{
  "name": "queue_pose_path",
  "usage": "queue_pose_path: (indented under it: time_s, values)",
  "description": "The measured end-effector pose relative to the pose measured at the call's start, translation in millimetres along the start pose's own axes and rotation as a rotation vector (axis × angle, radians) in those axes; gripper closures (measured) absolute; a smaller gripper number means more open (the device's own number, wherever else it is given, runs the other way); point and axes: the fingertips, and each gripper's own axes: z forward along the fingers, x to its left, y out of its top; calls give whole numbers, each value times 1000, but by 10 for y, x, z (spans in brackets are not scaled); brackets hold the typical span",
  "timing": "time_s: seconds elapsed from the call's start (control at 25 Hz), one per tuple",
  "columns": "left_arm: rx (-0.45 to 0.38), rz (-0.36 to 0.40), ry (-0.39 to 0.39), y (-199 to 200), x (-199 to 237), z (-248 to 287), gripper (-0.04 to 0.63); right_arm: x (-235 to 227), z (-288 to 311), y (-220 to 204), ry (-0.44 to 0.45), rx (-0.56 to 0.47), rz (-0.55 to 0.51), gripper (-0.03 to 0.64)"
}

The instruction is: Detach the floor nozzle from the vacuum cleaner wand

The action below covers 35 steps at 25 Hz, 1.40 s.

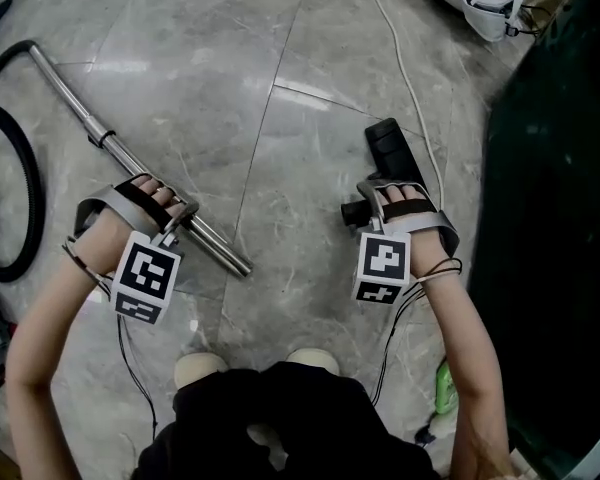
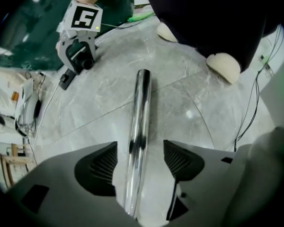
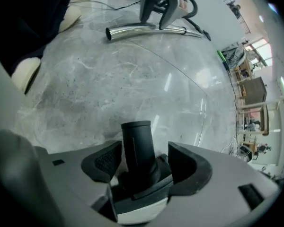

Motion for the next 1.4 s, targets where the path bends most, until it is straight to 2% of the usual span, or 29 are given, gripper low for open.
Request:
queue_pose_path:
  time_s: [0.08,0.16,0.24,0.32,0.4,0.44,0.48,0.52,0.56,0.6,0.68,0.72,0.8,0.92,1.0,1.2,1.28,1.4]
  values:
    - [-70,-111,-17,1,10,-150,265,-7,-127,7,28,-68,113,295]
    - [-192,-239,-42,56,9,-369,259,-15,-365,60,57,-168,251,278]
    - [-366,-399,-56,147,34,-632,260,-33,-647,137,87,-302,427,278]
    - [-576,-566,-27,240,138,-888,261,-92,-909,238,116,-490,654,278]
    - [-767,-722,78,282,324,-1070,262,-193,-1161,349,122,-742,893,279]
    - [-828,-798,156,268,430,-1126,274,-262,-1283,378,106,-869,1005,280]
    - [-857,-870,243,227,522,-1159,338,-342,-1395,366,69,-978,1114,281]
    - [-858,-940,328,170,593,-1186,440,-433,-1495,304,7,-1064,1229,294]
    - [-849,-1009,402,122,645,-1234,529,-524,-1597,205,-72,-1129,1351,424]
    - [-843,-1074,459,95,682,-1331,586,-597,-1720,101,-140,-1180,1474,595]
    - [-857,-1214,544,66,716,-1726,586,-643,-2088,-24,-181,-1235,1655,603]
    - [-870,-1288,582,37,715,-2010,586,-631,-2334,-58,-183,-1226,1697,603]
    - [-890,-1391,649,-12,710,-2694,586,-626,-2914,-109,-205,-1146,1701,603]
    - [-920,-1441,743,44,811,-3864,586,-847,-3941,-128,-258,-1018,1628,601]
    - [-942,-1448,787,142,915,-4660,586,-1117,-4690,-75,-298,-979,1553,601]
    - [-959,-1489,797,432,1002,-6529,586,-1700,-6503,94,-290,-988,1480,601]
    - [-948,-1505,786,551,1016,-7129,586,-1868,-7102,76,-307,-994,1463,601]
    - [-913,-1490,760,706,999,-7821,586,-2069,-7864,38,-353,-1046,1476,601]
